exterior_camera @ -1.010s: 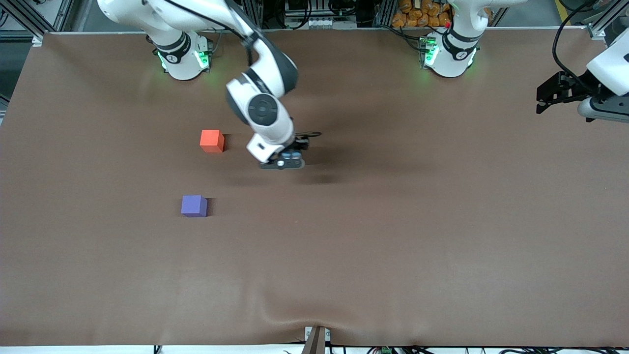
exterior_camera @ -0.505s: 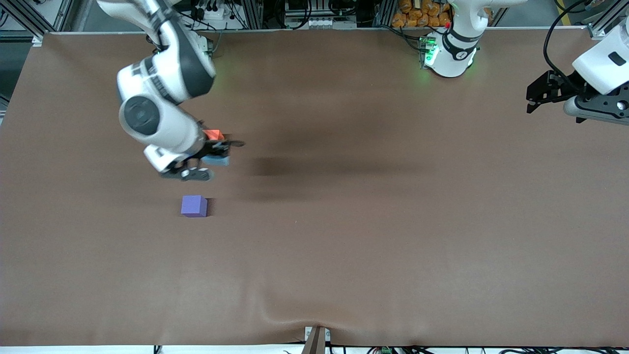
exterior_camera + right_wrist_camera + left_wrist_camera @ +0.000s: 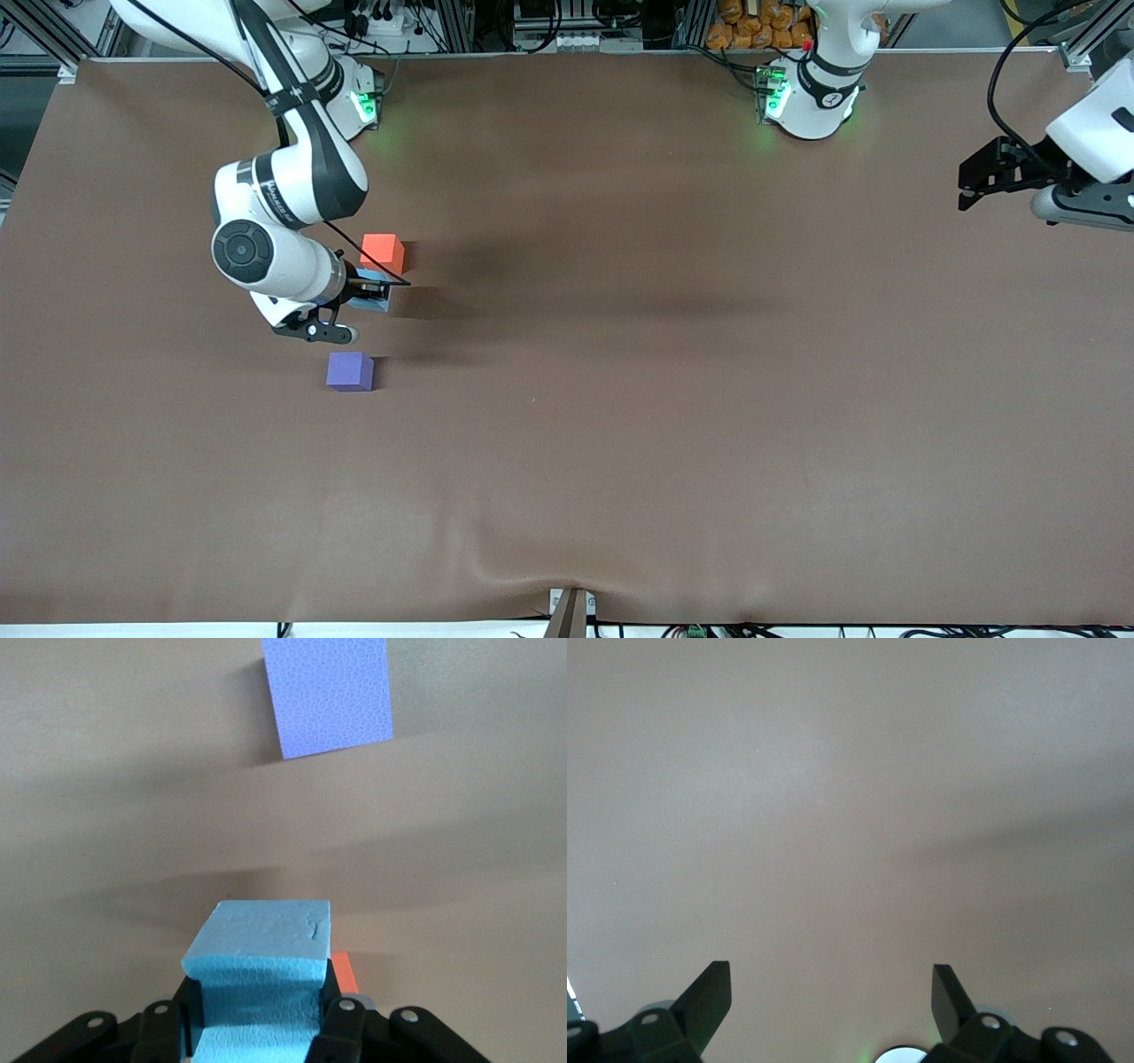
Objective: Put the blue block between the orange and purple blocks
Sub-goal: 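Carry the blue block with the right gripper between orange and purple blocks, then lower the blue block and open the right gripper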
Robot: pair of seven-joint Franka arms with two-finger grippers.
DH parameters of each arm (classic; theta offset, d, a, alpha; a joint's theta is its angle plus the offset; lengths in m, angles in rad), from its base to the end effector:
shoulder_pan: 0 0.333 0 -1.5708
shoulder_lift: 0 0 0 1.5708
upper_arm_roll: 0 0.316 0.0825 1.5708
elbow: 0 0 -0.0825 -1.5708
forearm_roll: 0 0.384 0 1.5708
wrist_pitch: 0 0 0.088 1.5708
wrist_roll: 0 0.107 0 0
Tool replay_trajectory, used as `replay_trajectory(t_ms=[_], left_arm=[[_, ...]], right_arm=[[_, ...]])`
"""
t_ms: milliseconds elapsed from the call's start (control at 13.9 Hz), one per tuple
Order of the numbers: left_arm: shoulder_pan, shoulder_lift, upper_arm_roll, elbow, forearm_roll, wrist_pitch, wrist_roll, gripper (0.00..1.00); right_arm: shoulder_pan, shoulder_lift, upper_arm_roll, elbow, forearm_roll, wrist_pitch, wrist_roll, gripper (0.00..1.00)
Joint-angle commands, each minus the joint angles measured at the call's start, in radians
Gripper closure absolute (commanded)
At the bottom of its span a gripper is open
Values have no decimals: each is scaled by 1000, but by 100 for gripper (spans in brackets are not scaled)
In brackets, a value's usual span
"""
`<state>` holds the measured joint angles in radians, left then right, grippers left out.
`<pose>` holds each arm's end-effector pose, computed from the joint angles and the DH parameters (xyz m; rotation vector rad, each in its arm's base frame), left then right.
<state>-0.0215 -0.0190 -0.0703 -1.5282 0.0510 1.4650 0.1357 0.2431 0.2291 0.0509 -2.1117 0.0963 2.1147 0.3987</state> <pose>0.5361 -0.0438 0.6458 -3.0704 0.3441 0.0701 0.5225 0.1626 0.2903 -3.1020 0.2548 0.3791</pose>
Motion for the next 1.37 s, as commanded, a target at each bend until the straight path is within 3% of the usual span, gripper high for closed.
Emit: replay_trajectory(t_ms=[0, 361, 865, 938, 1010, 1154, 1298], left_arm=[[18, 8, 4, 20, -13, -11, -14, 0], [15, 13, 3, 22, -17, -12, -111, 0], [14, 8, 3, 23, -50, -12, -133, 0], [14, 8, 3, 23, -51, -12, -133, 0], [15, 8, 3, 23, -51, -12, -133, 0], [15, 8, 3, 23, -51, -12, -131, 0], [17, 10, 3, 23, -50, -12, -131, 0]], right_arm=[[-53, -2, 12, -33, -13, 44, -65, 100], [-77, 84, 10, -82, -10, 214, -149, 100], [-71, 136, 12, -86, 0, 254, -147, 99], [-71, 141, 12, -85, 0, 252, -149, 56], [-73, 141, 12, -85, 0, 245, -149, 1], [-79, 125, 12, -64, 0, 185, -149, 0], [-87, 96, 12, 51, 0, -18, -147, 0]])
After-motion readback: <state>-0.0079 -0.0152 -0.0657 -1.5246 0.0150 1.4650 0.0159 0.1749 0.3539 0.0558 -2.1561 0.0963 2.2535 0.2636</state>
